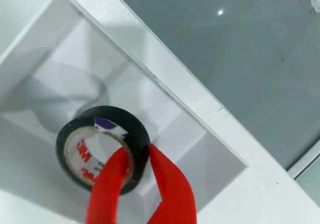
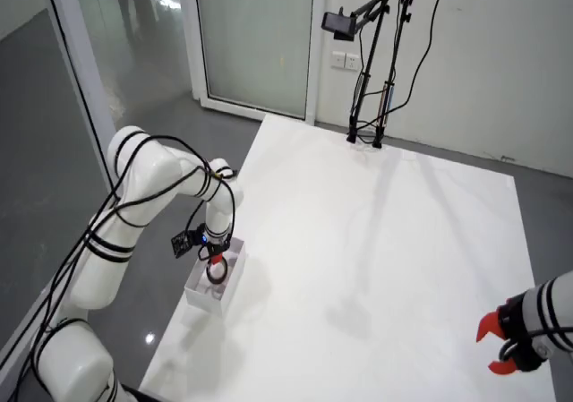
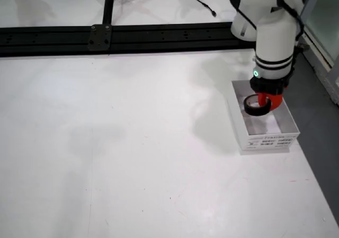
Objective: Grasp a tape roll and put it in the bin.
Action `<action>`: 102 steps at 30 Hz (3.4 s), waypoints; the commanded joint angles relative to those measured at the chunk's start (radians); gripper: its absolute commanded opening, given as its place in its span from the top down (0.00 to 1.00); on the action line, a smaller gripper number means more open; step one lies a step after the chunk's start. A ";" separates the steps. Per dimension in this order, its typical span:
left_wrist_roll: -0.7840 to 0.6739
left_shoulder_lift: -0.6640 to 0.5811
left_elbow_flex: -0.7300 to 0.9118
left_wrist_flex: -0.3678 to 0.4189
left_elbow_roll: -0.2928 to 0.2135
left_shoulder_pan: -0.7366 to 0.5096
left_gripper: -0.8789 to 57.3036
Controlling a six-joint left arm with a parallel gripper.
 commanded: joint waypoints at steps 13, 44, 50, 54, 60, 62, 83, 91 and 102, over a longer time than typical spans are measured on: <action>-0.005 0.025 0.000 -0.040 0.008 -0.015 0.43; 0.003 -0.451 -0.002 0.371 0.022 -0.239 1.00; 0.003 -0.569 -0.002 0.383 0.019 -0.336 1.00; 0.003 -0.632 -0.003 0.382 0.017 -0.417 1.00; 0.003 -0.691 -0.003 0.382 0.013 -0.549 1.00; 0.003 -0.701 -0.003 0.382 0.010 -0.595 1.00; 0.004 -0.725 -0.003 0.383 -0.211 -0.939 1.00; 0.004 -0.777 -0.003 0.383 -0.260 -0.999 1.00; 0.004 -0.806 -0.003 0.383 -0.303 -1.051 1.00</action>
